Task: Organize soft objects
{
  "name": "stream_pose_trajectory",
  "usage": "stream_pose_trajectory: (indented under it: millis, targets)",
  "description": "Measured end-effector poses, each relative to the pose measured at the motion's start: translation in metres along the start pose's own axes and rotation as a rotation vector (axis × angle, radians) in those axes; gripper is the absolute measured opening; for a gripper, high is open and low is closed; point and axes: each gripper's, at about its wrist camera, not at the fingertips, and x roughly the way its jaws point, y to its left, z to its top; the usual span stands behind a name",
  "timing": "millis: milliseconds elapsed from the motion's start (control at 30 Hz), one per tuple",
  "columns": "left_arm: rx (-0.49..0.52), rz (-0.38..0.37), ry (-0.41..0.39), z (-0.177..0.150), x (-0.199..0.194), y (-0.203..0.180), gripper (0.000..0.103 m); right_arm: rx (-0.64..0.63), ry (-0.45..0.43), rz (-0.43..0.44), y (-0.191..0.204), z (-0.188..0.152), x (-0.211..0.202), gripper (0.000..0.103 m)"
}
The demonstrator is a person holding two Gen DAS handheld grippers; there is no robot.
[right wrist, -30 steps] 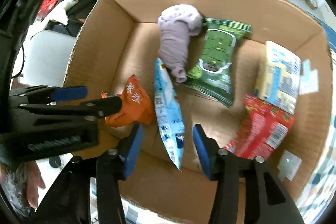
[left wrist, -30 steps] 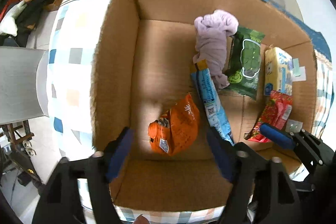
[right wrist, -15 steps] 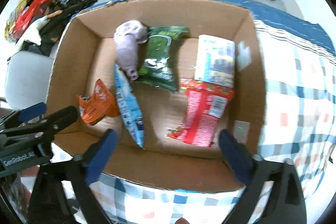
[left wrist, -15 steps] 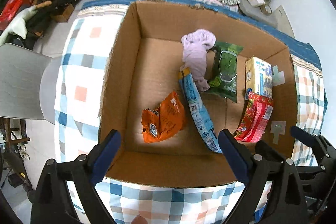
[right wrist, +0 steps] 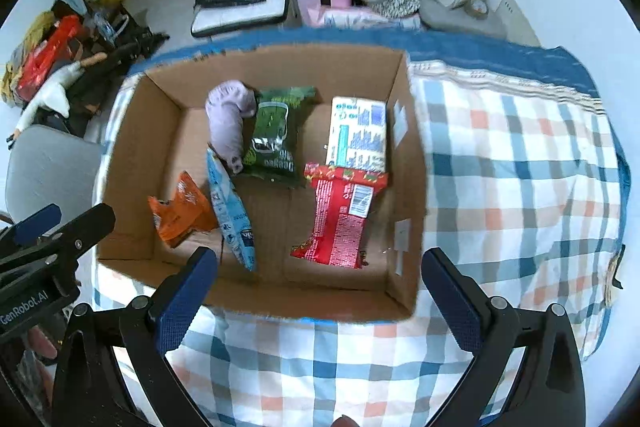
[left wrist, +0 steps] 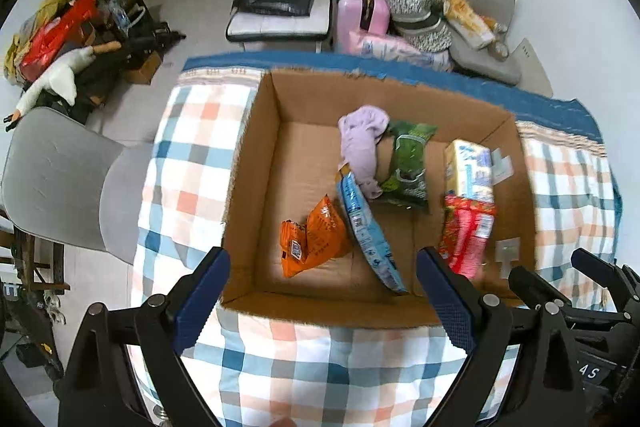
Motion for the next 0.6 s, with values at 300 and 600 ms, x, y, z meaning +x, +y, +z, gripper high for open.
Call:
stream_pose_trajectory:
  millis: [300, 600]
  targets:
    - [0.008, 0.004, -0.133, -0.017, -0.089, -0.008, 0.095, 0.003, -0.14, 0.004, -0.008, -0.026, -0.098, 0.103]
    - [0.011, -0.012, -0.211, -0.041, -0.152, -0.018, 0.095, -0.013, -0.243, -0.004, -0.01, -0.055, -0.177, 0.103]
